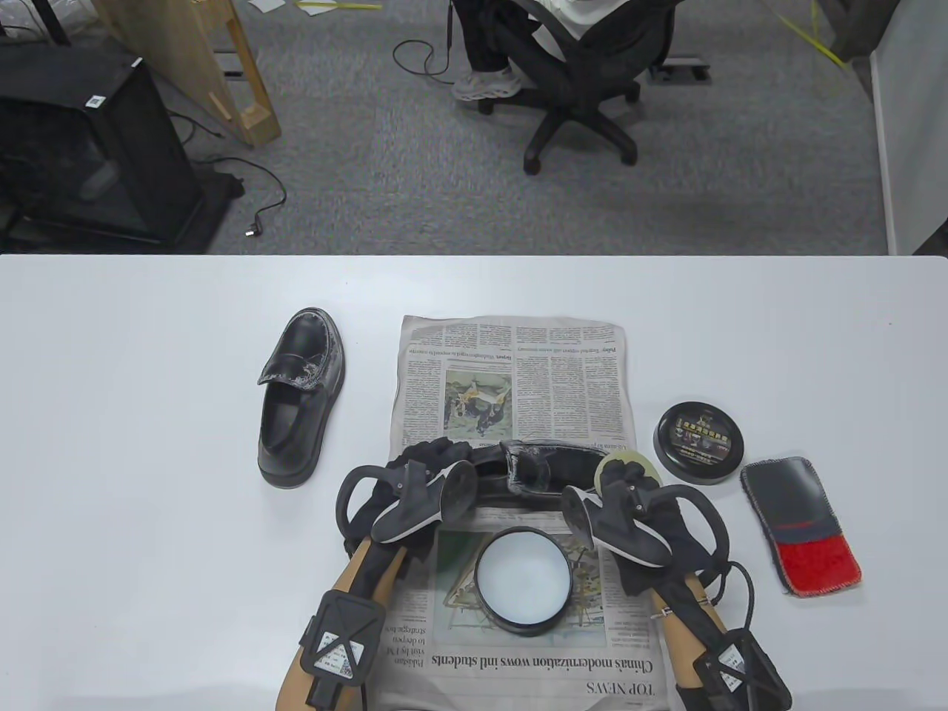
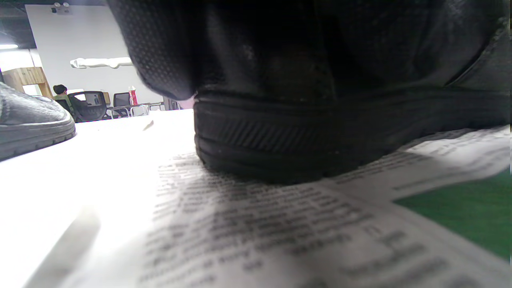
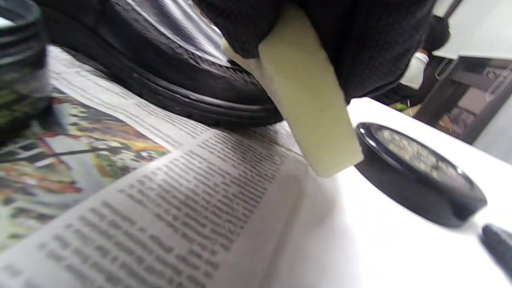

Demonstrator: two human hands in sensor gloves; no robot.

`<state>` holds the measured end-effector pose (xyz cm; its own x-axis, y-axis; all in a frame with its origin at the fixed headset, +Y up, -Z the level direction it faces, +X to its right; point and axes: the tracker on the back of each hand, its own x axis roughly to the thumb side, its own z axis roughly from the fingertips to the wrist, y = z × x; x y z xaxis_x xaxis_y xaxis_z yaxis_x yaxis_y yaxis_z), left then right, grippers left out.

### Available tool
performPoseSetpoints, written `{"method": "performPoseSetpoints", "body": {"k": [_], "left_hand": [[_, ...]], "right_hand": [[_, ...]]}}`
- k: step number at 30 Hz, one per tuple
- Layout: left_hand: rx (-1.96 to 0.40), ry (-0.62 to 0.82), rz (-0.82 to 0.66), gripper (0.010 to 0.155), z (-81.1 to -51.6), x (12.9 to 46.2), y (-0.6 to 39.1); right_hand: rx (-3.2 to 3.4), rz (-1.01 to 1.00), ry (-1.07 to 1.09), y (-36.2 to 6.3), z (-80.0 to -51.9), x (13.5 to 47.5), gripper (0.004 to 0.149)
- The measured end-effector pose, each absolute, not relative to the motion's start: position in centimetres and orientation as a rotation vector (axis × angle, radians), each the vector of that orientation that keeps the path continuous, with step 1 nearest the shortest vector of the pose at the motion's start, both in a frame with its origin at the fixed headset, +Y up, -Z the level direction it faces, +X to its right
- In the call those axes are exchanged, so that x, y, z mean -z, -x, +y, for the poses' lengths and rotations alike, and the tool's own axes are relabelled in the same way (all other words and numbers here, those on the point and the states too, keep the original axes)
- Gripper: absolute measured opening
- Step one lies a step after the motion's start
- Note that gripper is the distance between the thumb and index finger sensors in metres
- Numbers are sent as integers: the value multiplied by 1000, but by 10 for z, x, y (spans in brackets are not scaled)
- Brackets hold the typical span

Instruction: Dip and apply leather care cream with polishing sponge on shoes

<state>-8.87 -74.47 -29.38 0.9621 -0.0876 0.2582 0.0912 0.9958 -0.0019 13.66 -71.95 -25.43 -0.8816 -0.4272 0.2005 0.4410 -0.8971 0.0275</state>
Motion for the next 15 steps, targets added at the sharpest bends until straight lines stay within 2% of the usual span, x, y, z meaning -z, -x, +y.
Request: {"method": "performPoseSetpoints", "body": {"k": [5, 9, 15], "left_hand": [[90, 18, -272, 73, -745, 294, 89], [87, 19, -274, 73, -745, 294, 89], [89, 11, -260, 73, -745, 294, 88]], "right_hand": [[2737, 64, 331, -126, -720, 255, 49], [2803, 175, 266, -140, -736, 267, 49], [2793, 20, 131, -164, -739, 275, 50]]}}
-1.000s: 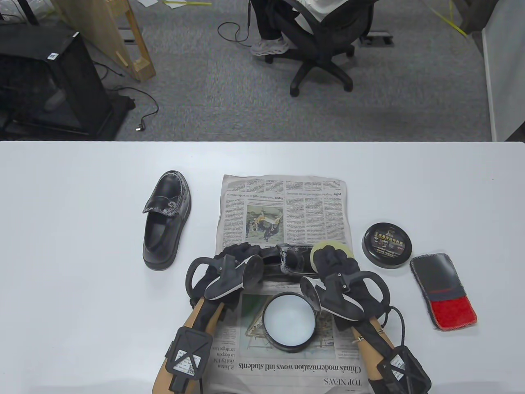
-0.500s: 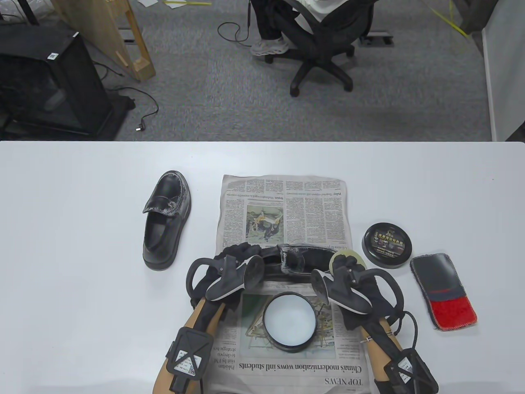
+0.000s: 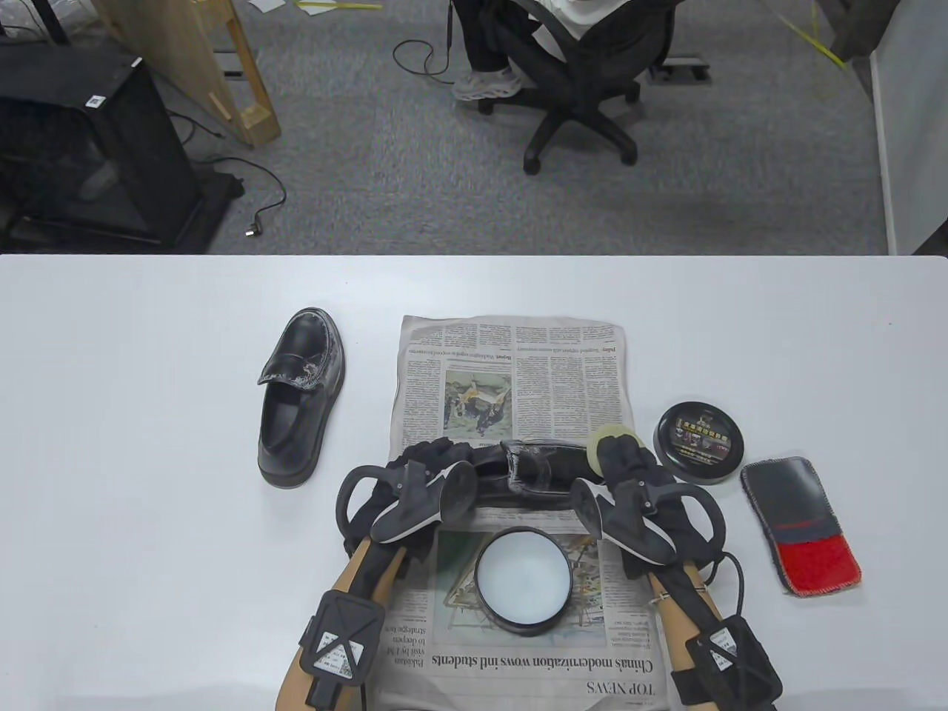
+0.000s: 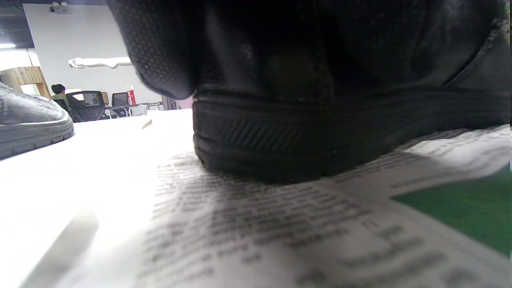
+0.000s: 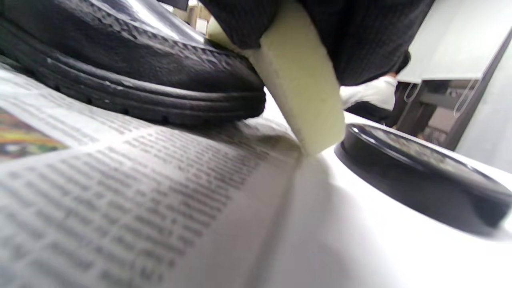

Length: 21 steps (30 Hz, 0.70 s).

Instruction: Dip and apply leather care cream with polishing sponge on shoes

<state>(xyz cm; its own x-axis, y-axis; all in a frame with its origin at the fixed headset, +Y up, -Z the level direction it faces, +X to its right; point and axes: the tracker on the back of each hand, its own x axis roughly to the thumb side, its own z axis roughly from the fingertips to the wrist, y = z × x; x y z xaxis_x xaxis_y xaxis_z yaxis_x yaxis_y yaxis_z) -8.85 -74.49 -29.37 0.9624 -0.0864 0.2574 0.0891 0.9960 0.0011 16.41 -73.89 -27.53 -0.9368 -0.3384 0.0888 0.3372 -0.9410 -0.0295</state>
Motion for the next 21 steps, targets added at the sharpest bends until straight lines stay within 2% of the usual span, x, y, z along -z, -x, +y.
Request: {"method": "performPoseSetpoints", "body": {"k": [4, 6, 12, 16, 21], "left_hand": [[91, 9, -257, 73, -745, 294, 88], [91, 10, -258, 73, -745, 294, 88], [88, 17, -269, 73, -745, 294, 88], [87, 20, -275, 73, -745, 294, 89], [92, 13, -267, 73, -745, 294, 88]], "right_hand": [[2756, -155, 154, -159, -725, 268, 51], [2730, -165, 196, -150, -720, 262, 51], [2720, 30, 306, -129, -718, 255, 49], [2794, 174, 272, -139, -735, 266, 48], [2761, 116, 158, -157, -740, 273, 49]]}}
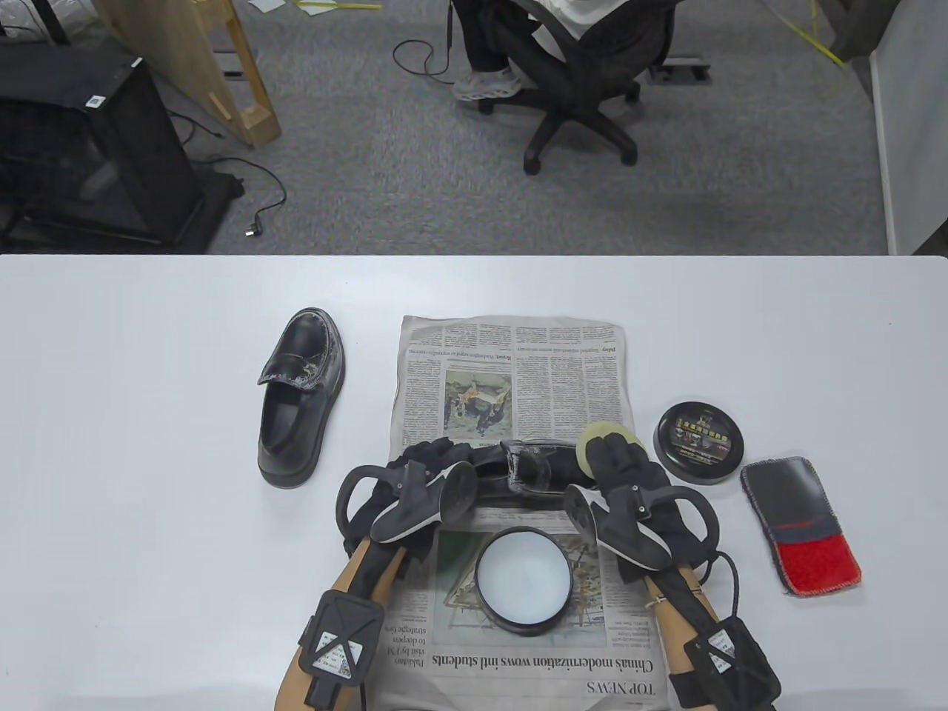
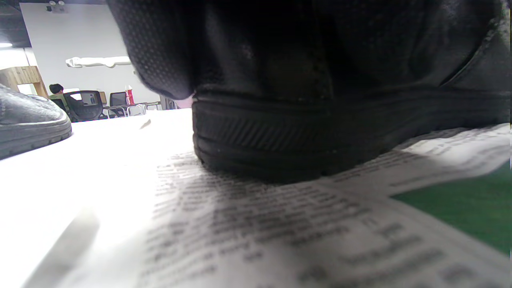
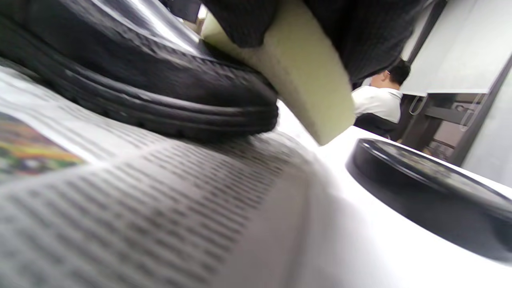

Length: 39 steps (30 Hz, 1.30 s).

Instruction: Dip and apply leather care cream with polishing sponge on shoes

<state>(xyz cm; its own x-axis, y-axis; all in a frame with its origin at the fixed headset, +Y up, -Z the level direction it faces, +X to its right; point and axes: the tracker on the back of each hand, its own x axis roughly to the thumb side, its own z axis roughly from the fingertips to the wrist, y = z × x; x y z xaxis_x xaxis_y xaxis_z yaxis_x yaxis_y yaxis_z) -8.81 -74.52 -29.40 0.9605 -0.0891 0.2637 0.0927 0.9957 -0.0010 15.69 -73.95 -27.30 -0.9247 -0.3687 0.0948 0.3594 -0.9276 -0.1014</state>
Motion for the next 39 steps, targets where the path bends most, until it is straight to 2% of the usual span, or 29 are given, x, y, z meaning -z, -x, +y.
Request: {"method": "performPoseSetpoints", "body": {"k": [4, 7, 12, 18, 24, 28, 34, 37, 39], "left_hand": [[92, 12, -260, 73, -745, 294, 88], [91, 14, -262, 72, -745, 294, 88], [89, 20, -273, 73, -745, 294, 88], [102, 36, -282, 71, -744, 295, 88], [93, 27, -273, 71, -745, 295, 88], [91, 25, -271, 71, -745, 295, 88], [95, 31, -284, 70, -745, 295, 88], [94, 31, -287, 69, -745, 295, 88], [93, 27, -283, 69, -745, 295, 87]], "right_hand": [[2737, -103, 133, -158, -730, 270, 51], [2704, -164, 179, -147, -722, 262, 51], [2672, -28, 262, -127, -717, 256, 50], [2779, 179, 219, -149, -738, 270, 48], [2810, -12, 104, -172, -738, 279, 49], [2734, -170, 133, -161, -724, 268, 49], [2607, 2, 241, -130, -720, 256, 48], [2723, 177, 283, -131, -729, 262, 47], [2709, 195, 225, -139, -738, 269, 48]]}}
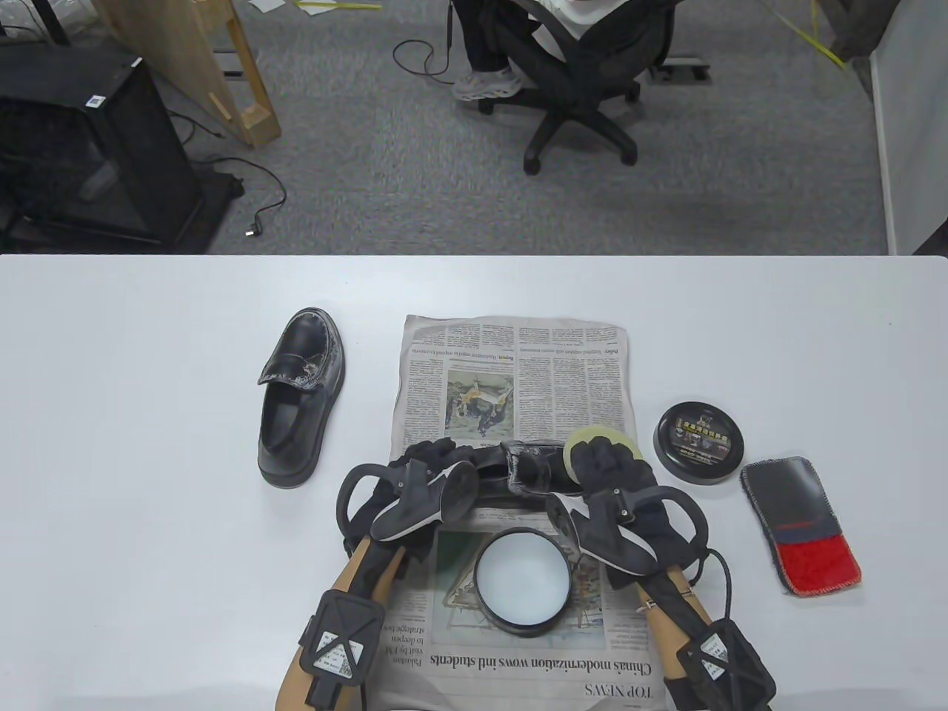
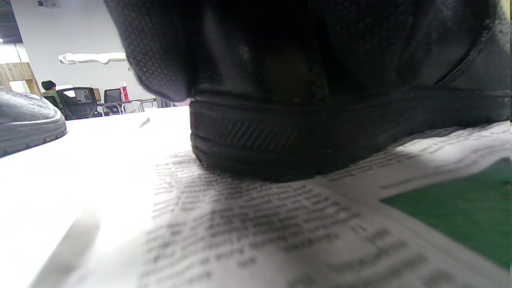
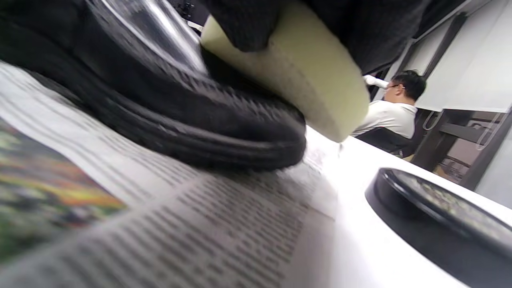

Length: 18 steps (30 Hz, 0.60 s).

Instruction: Dip and apply leather care cream with polishing sponge on shoes

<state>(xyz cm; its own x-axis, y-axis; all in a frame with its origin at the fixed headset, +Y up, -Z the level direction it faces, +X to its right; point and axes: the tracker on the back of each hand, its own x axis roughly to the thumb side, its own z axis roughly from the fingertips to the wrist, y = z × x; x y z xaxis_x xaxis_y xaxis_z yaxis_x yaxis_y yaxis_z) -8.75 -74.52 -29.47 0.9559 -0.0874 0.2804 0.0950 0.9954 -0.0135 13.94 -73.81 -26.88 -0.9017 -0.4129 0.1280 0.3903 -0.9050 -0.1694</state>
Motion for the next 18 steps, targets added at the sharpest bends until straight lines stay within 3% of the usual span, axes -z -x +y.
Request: {"method": "performPoseSetpoints", "body": {"k": [6, 11, 18], "left_hand": [[111, 20, -265, 69, -745, 294, 87], [113, 19, -262, 70, -744, 294, 86], [100, 13, -272, 71, -746, 293, 87]], "right_hand": [[2709, -11, 132, -157, -735, 269, 49], [2739, -222, 246, -155, -719, 252, 49], [2890, -120, 284, -182, -692, 218, 47]]}}
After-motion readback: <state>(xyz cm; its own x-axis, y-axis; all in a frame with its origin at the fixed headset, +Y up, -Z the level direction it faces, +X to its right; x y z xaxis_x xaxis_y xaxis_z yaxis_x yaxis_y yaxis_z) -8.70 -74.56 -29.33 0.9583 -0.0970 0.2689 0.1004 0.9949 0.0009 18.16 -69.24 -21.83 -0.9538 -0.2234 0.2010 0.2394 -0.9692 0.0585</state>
